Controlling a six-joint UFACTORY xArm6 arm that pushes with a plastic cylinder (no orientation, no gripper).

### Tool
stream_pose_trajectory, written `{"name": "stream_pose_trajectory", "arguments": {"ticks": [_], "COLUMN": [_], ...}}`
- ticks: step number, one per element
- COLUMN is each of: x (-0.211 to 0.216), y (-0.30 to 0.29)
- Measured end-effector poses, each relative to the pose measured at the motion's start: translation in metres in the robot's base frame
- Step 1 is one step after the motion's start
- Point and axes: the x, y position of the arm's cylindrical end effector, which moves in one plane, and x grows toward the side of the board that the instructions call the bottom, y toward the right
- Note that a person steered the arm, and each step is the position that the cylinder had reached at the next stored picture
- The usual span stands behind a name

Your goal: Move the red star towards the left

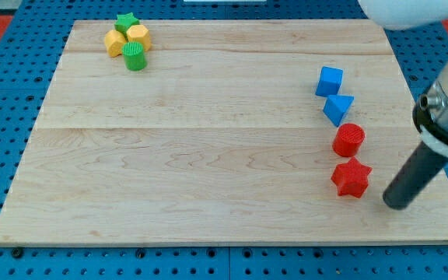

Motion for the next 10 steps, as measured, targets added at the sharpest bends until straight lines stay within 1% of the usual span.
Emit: {"name": "stream_pose_trajectory", "arguments": {"ticks": [1, 2, 3, 4, 5, 6, 10], "x": [-0.023, -0.023, -0.014, -0.004, -0.016, -0.045, -0.050], "y": [-0.015, -0.100, -0.159, -0.198, -0.210, -0.196, -0.189]}}
